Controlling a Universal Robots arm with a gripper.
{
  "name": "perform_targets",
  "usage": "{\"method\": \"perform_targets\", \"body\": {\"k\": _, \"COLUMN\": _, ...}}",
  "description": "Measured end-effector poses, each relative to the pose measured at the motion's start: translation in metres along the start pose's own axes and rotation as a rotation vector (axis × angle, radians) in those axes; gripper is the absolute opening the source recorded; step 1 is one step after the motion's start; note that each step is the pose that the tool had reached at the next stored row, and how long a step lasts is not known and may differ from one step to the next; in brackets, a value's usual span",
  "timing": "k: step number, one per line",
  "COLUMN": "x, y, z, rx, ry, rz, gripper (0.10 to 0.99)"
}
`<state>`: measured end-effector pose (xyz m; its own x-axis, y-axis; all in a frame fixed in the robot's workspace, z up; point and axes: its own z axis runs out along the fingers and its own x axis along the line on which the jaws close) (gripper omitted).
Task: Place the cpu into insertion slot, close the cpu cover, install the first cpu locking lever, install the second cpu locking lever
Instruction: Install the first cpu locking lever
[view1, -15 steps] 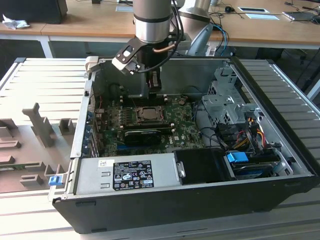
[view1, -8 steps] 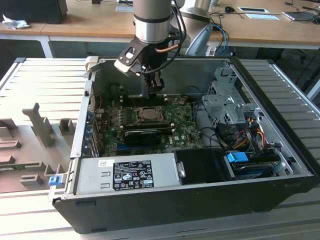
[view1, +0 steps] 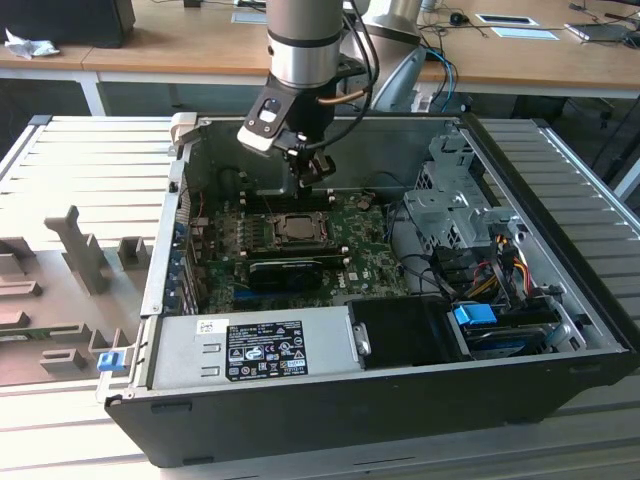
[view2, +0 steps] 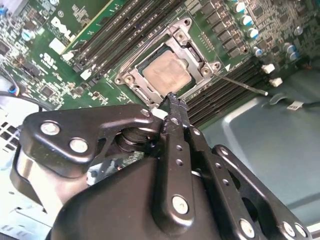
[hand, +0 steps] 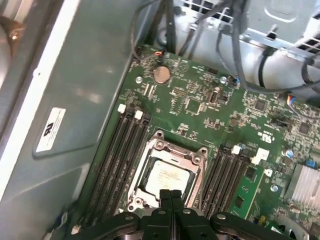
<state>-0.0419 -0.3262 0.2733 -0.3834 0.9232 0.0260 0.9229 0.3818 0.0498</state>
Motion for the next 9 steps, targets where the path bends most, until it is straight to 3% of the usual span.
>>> {"method": "perform_targets", "body": {"k": 9, "x": 0.0, "y": 0.0, "z": 0.0002, "rx": 0.005, "ry": 0.0082, "rz": -0.172, "gripper": 0.106}}
